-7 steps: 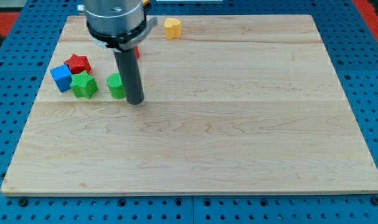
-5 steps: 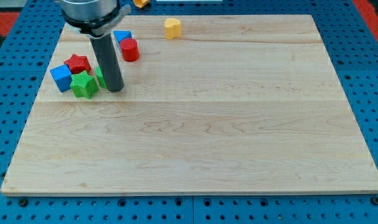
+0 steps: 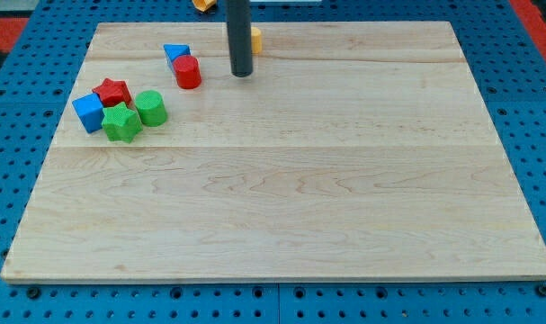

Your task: Drag the blue triangle into the group of blocks

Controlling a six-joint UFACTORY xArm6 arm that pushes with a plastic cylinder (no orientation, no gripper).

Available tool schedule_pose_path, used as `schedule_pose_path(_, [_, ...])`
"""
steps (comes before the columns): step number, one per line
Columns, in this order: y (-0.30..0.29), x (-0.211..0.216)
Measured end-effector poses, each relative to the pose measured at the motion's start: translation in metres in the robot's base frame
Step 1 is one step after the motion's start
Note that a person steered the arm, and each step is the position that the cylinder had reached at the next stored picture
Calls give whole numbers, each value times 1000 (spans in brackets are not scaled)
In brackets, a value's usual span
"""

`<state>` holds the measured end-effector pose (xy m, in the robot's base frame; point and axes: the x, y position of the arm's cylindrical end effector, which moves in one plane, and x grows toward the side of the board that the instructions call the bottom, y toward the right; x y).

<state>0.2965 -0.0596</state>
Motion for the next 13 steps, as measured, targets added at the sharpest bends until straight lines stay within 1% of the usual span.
schedule_pose_path(2, [-74, 11])
schedule_pose_path(3, [-78, -5])
schedule_pose_path(4, [-102, -8])
schedule_pose_path(5, [-120, 28])
schedule_pose_path(6, [-110, 40])
schedule_pose_path(7, [-55, 24])
schedule_pose_path(8, [-39, -18])
schedule_pose_path(9, [-76, -50])
schedule_pose_path(10, [-123, -61])
schedule_pose_path(11, [-141, -19])
schedule_pose_path(12, [-143, 21])
schedule_pose_path(13, [-106, 2])
